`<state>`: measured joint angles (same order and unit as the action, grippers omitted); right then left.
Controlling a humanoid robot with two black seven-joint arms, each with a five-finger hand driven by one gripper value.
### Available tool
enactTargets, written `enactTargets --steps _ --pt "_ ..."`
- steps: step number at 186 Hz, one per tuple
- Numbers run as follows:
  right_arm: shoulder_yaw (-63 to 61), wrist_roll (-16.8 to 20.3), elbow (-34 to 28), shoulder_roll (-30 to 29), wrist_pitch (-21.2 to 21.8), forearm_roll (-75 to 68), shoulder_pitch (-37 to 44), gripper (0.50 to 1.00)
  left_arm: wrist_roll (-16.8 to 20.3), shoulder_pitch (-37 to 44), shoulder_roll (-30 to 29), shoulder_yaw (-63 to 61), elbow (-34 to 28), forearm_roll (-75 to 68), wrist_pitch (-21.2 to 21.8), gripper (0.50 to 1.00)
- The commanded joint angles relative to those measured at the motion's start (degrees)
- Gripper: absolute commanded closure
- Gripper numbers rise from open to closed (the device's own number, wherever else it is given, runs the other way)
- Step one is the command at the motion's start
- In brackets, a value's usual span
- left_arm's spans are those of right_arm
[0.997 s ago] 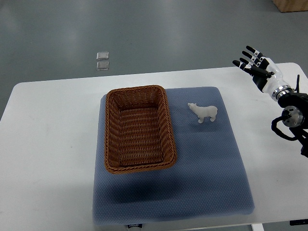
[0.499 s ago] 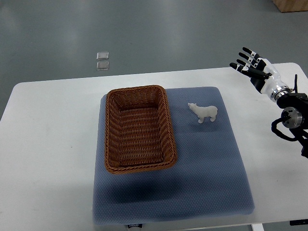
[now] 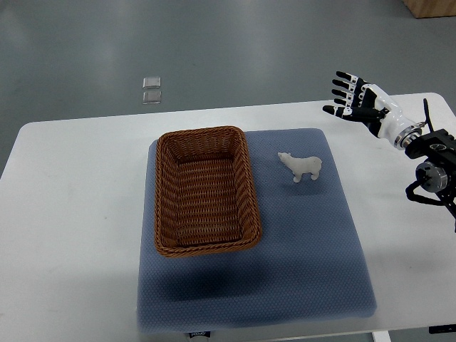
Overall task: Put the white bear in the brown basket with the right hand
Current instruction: 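Reach the right hand toward the white polar bear figurine, then close the right hand fingers around the white bear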
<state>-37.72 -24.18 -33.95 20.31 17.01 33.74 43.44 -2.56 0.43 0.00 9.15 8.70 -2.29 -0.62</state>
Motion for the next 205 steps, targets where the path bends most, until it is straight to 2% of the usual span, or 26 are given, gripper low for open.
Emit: enactTargets --steps 1,29,91,117,136,174,205 --pt "0.1 -1.83 -2.35 1.75 2.24 8.44 0.07 0.579 0.01 0.01 0.0 -0.01 0.0 0.0 0.0 0.5" --pt "0.1 -2.98 -5.08 2.9 3.91 18.28 1.12 0.577 -0.08 0.01 0.0 -0.01 0.0 0.0 0.0 0.5" --pt "2.82 -3.77 -7.36 3.6 3.73 34.02 1.65 0.579 0.01 0.01 0.0 -0.01 0.0 0.0 0.0 0.5" --pt "4.58 -5.44 -7.36 3.6 2.5 39.12 1.56 0.599 0.01 0.01 0.0 -0.01 0.0 0.0 0.0 0.5" --pt "6.34 -5.44 -7.36 3.69 1.18 40.43 1.56 0.626 -0.08 0.01 0.0 -0.01 0.0 0.0 0.0 0.5" --pt "8.98 -5.35 -7.36 3.69 -1.98 44.12 1.56 0.632 0.01 0.01 0.0 -0.01 0.0 0.0 0.0 0.5" --pt "9.33 -5.26 -7.36 3.6 -3.47 47.64 1.47 0.658 0.01 0.01 0.0 -0.01 0.0 0.0 0.0 0.5"
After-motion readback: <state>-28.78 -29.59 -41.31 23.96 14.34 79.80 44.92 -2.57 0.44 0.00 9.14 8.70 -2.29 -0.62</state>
